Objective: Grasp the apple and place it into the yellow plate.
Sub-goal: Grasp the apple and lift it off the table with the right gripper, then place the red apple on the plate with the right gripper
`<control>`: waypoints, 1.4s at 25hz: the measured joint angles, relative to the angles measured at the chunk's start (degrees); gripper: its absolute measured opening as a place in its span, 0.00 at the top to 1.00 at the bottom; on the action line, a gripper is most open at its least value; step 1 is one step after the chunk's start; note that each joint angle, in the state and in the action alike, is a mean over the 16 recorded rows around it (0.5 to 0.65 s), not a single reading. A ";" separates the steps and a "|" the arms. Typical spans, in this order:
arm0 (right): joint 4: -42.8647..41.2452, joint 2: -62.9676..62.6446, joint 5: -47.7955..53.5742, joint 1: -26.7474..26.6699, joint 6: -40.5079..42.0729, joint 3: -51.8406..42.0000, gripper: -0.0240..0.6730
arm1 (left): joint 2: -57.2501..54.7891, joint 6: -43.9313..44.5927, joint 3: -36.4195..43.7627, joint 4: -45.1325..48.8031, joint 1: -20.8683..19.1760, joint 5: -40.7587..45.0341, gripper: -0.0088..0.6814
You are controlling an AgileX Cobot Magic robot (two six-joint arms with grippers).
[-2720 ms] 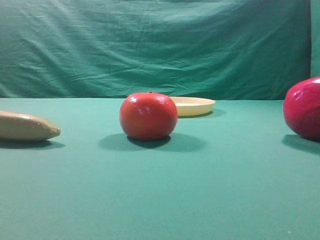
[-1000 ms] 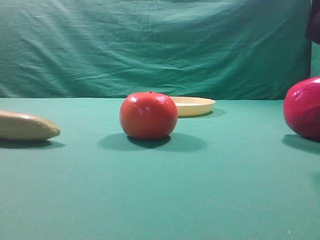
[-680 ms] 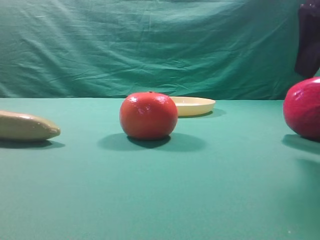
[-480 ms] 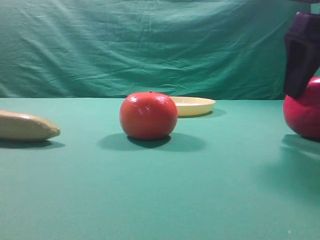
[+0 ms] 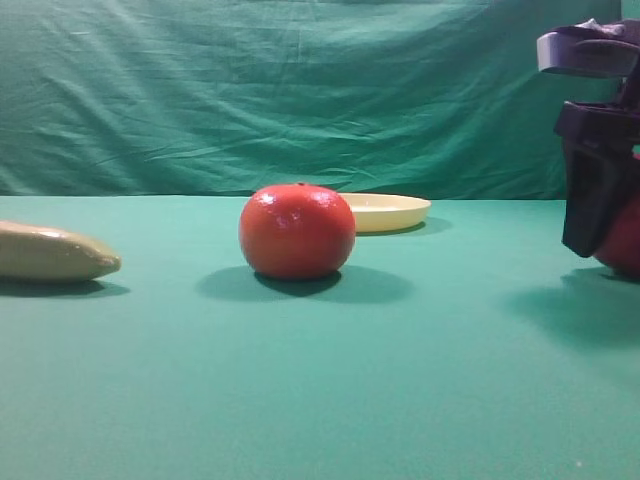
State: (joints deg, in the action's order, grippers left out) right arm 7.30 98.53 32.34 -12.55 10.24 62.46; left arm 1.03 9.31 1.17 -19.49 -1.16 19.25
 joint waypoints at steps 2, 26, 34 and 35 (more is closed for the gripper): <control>0.21 0.25 -0.42 -0.46 0.36 3.15 0.22 | 0.00 0.00 0.00 0.00 0.00 0.00 0.76; 1.37 23.93 -17.72 -10.74 7.54 29.55 0.22 | 0.00 0.00 0.00 0.00 0.00 0.00 0.76; 1.56 26.46 -18.82 -11.30 7.62 30.36 0.13 | 0.00 0.00 0.00 0.00 0.00 0.00 0.76; 1.58 26.40 -18.78 -11.36 7.63 30.38 0.12 | 0.00 0.00 0.00 0.00 0.00 0.00 0.76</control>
State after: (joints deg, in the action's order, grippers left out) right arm 8.88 124.93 13.56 -23.91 17.87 92.84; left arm 1.03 9.31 1.17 -19.49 -1.16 19.25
